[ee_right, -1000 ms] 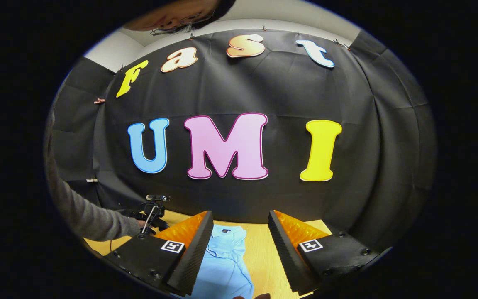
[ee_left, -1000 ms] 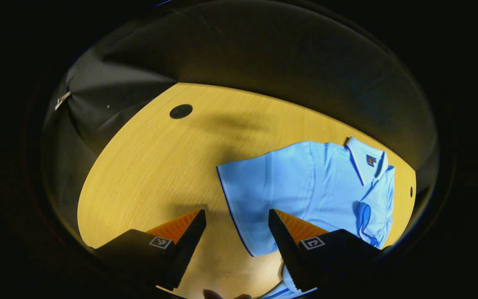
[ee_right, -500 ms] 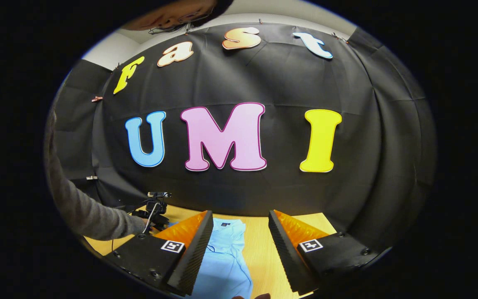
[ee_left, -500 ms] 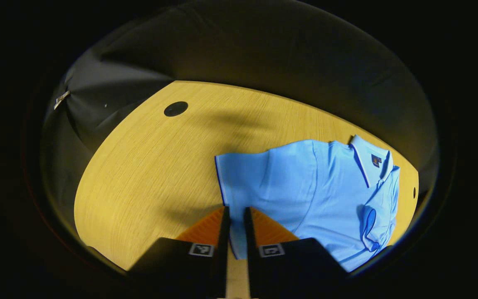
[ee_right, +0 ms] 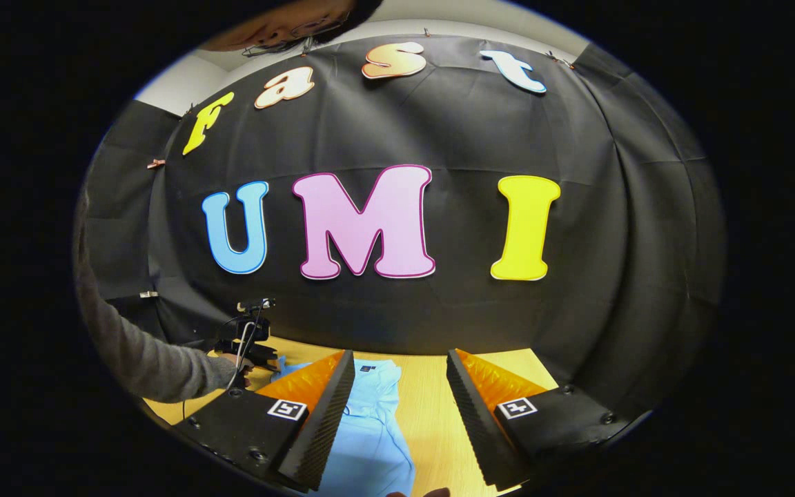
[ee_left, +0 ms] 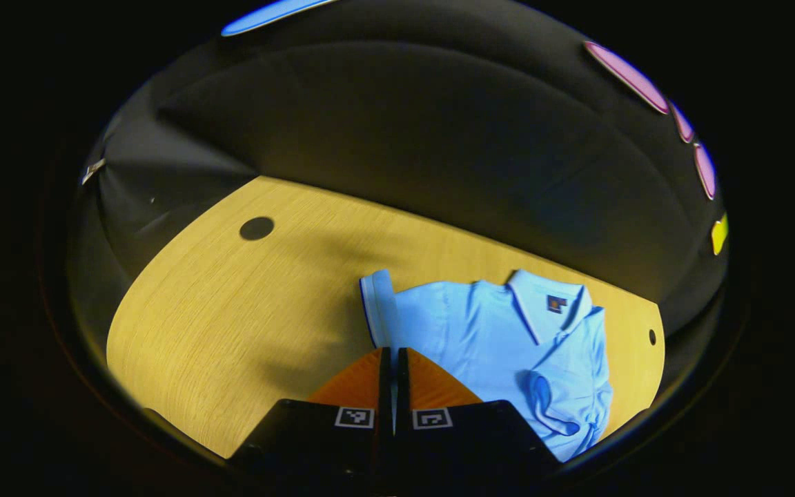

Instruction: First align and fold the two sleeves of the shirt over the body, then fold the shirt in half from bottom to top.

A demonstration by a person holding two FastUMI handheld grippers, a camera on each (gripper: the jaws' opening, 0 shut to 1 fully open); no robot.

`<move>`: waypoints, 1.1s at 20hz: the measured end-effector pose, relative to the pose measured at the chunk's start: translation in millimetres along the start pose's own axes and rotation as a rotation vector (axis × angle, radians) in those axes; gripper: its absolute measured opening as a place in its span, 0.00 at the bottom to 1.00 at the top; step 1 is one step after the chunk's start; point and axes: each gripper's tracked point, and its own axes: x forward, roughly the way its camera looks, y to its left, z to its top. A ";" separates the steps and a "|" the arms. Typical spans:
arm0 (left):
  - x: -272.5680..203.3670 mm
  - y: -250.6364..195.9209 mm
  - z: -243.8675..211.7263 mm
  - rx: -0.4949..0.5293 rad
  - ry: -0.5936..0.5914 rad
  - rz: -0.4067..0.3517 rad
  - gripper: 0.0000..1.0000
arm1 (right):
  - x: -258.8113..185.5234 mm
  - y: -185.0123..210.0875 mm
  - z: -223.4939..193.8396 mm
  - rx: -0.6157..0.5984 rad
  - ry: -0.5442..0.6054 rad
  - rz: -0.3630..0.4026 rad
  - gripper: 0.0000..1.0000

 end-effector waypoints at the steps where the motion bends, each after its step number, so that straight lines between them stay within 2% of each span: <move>1: -6.3 -15.2 3.9 0.033 -0.018 -0.034 0.06 | -0.6 -0.4 -0.2 0.005 0.000 -0.002 0.84; 7: -49.5 -139.4 -2.5 0.280 -0.109 -0.272 0.06 | -4.8 -7.0 -0.7 0.005 -0.001 -0.019 0.84; 10: -64.5 -190.1 -27.9 0.408 -0.112 -0.350 0.06 | -9.2 -12.8 -0.1 0.010 -0.001 -0.033 0.84; 13: -67.9 -222.9 -63.4 0.519 -0.075 -0.399 0.06 | -13.5 -18.7 -2.5 0.013 0.000 -0.047 0.84; 14: -69.5 -230.3 -73.6 0.546 -0.064 -0.411 0.11 | -13.3 -21.3 -3.1 0.015 0.001 -0.051 0.85; 15: -69.5 -233.6 -82.2 0.575 -0.052 -0.415 0.06 | -14.4 -22.0 -3.2 0.018 0.003 -0.054 0.85; 16: -66.8 -236.3 -92.1 0.595 -0.035 -0.420 0.06 | -15.3 -23.3 -3.5 0.020 0.006 -0.056 0.84; 17: -66.1 -237.7 -99.1 0.618 -0.023 -0.424 0.11 | -15.6 -23.2 -4.8 0.023 0.007 -0.058 0.85; 18: -64.7 -236.7 -103.8 0.643 -0.015 -0.423 0.06 | -17.1 -24.1 -4.9 0.025 0.007 -0.060 0.85; 22: -57.5 -236.7 -123.4 0.720 0.014 -0.415 0.06 | -19.4 -28.9 -7.6 0.027 0.010 -0.069 0.85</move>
